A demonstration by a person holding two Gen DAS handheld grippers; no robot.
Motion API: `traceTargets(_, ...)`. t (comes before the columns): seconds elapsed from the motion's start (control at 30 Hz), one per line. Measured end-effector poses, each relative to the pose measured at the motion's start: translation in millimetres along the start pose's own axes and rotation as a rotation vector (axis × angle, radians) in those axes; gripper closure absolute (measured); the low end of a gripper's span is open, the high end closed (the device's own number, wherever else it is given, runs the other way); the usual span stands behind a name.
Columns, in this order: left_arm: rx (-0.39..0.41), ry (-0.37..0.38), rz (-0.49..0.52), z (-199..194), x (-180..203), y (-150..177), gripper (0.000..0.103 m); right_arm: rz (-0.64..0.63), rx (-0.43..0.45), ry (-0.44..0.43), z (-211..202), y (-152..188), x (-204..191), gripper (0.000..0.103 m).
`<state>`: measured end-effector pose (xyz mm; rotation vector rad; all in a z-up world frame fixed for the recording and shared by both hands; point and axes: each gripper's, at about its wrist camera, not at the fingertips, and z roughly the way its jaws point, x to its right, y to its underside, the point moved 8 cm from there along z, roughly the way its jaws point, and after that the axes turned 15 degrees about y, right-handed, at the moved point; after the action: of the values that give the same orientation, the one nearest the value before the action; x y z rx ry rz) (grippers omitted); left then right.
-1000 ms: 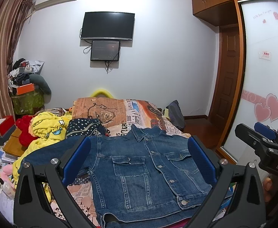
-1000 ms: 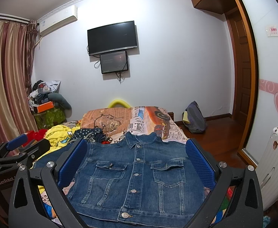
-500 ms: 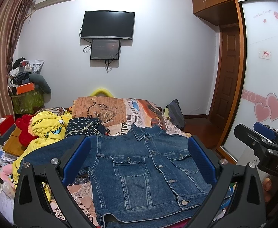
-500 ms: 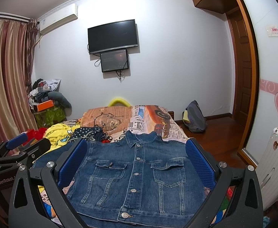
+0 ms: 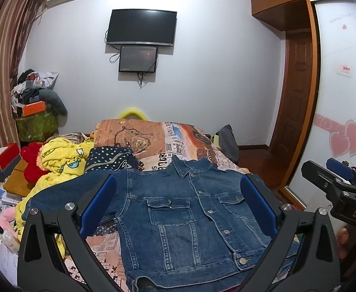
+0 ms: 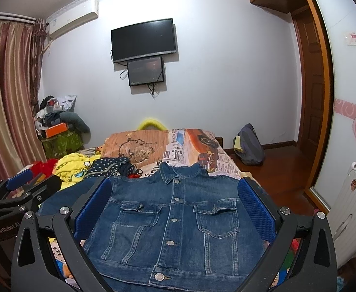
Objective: Fold large clothes
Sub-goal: 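Grasp the denim jacket sleeve with the left gripper and lift it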
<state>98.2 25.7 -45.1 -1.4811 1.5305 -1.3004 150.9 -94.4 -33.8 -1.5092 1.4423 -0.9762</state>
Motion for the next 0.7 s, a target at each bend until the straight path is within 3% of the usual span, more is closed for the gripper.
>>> traceTargets(0.23,-0.008,-0.044,-0.043,14,-40,1,0.001,-0.018,-0.059,0.002,25,6,-8,0.0)
traceTargets(0.33,-0.009,-0.102,-0.062,18,-69,1,0.001,-0.026,-0.089,0.002,38,8,-13,0.0)
traceTargets(0.57,-0.053,-0.238,-0.12,31,-153,9,0.001,-0.063,-0.175,-0.003,80,18,-27,0.0)
traceTargets(0.7,-0.113,-0.292,-0.21,41,-215,27,0.001,-0.09,-0.229,-0.007,110,27,-36,0.0)
